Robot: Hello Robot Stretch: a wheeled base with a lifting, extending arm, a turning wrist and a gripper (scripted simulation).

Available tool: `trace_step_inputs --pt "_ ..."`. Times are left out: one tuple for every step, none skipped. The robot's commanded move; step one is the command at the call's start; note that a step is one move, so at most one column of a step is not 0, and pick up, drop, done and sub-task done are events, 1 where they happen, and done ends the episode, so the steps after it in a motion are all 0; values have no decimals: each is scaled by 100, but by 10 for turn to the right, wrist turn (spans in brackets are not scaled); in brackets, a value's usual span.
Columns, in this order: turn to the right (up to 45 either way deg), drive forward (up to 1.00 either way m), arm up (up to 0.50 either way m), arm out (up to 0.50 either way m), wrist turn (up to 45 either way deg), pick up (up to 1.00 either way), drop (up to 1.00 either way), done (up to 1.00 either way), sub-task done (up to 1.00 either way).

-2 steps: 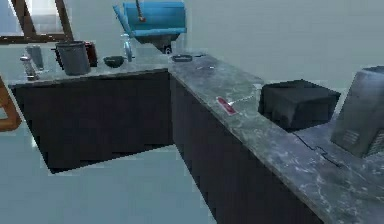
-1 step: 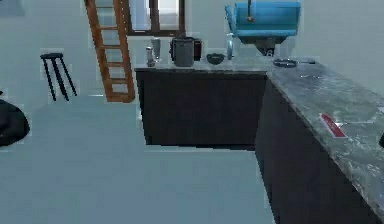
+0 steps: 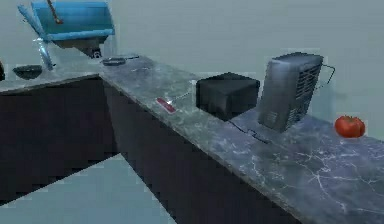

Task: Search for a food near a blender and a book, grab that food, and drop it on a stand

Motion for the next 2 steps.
trace_step_inputs --pt "450 0 0 0 0 0 0 0 0" --pt "210 0 0 0 0 0 0 0 0"
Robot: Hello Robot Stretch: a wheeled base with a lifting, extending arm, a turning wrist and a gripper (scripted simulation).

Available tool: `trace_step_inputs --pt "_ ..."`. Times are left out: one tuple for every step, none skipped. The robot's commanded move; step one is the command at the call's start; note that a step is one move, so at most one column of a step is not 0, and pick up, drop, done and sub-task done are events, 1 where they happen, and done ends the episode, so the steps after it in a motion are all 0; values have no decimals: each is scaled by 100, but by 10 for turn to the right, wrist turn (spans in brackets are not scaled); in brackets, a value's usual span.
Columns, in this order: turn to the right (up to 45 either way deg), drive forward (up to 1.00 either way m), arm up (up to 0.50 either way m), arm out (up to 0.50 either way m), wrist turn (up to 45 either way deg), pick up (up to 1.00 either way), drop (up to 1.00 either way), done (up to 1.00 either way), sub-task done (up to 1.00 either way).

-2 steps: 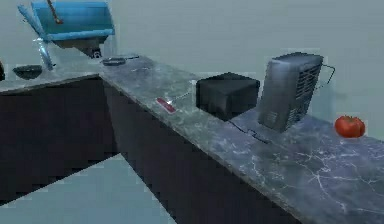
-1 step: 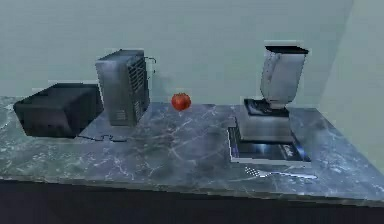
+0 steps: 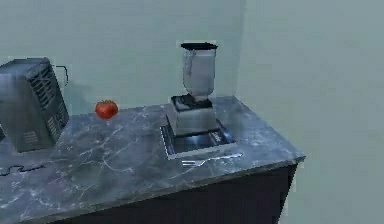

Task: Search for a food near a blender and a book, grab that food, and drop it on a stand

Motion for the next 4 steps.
trace_step_inputs --pt "0 30 0 0 0 0 0 0 0" --pt "-450 0 0 0 0 0 0 0 0" --pt "-450 0 0 0 0 0 0 0 0" --pt "-300 0 0 0 0 0 0 0 0"
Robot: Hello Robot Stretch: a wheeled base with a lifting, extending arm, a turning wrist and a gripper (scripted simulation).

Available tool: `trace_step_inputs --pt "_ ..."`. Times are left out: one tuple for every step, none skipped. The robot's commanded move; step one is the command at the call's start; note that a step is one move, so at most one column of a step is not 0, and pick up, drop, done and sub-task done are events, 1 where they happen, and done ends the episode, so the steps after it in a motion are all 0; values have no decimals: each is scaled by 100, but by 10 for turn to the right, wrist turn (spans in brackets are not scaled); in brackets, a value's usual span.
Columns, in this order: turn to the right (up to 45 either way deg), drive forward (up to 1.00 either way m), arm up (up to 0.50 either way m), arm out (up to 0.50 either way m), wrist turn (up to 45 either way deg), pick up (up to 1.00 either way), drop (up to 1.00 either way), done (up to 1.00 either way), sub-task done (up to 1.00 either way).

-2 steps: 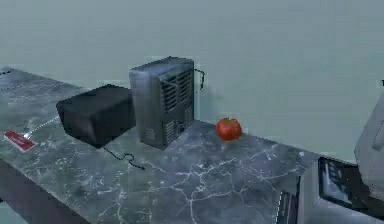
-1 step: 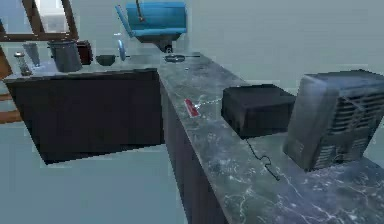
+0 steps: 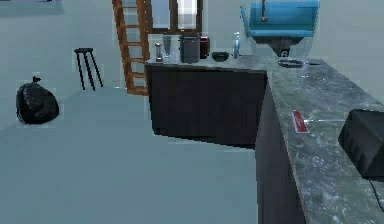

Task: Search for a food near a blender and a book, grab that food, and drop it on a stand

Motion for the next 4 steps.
trace_step_inputs --pt "0 0 50 0 0 0 0 0 0" --pt "0 0 38 0 0 0 0 0 0" --pt "0 0 0 40 0 0 0 0 0" --pt "0 0 0 0 450 0 0 0 0"
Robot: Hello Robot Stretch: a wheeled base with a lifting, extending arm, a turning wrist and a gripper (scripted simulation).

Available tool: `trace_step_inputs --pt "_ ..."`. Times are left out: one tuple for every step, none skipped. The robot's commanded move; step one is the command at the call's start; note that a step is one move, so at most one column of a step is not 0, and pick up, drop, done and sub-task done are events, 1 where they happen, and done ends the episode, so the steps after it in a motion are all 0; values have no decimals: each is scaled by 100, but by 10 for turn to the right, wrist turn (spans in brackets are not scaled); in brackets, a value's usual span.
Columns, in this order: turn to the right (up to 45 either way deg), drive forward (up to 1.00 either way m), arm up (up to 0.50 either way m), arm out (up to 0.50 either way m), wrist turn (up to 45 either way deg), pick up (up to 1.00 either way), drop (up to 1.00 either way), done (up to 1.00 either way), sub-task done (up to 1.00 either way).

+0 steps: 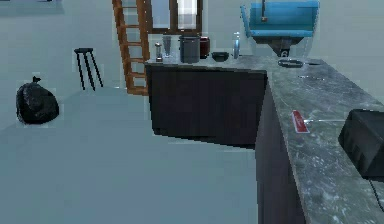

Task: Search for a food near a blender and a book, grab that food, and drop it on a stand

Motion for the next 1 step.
trace_step_inputs --pt "0 0 0 0 450 0 0 0 0"
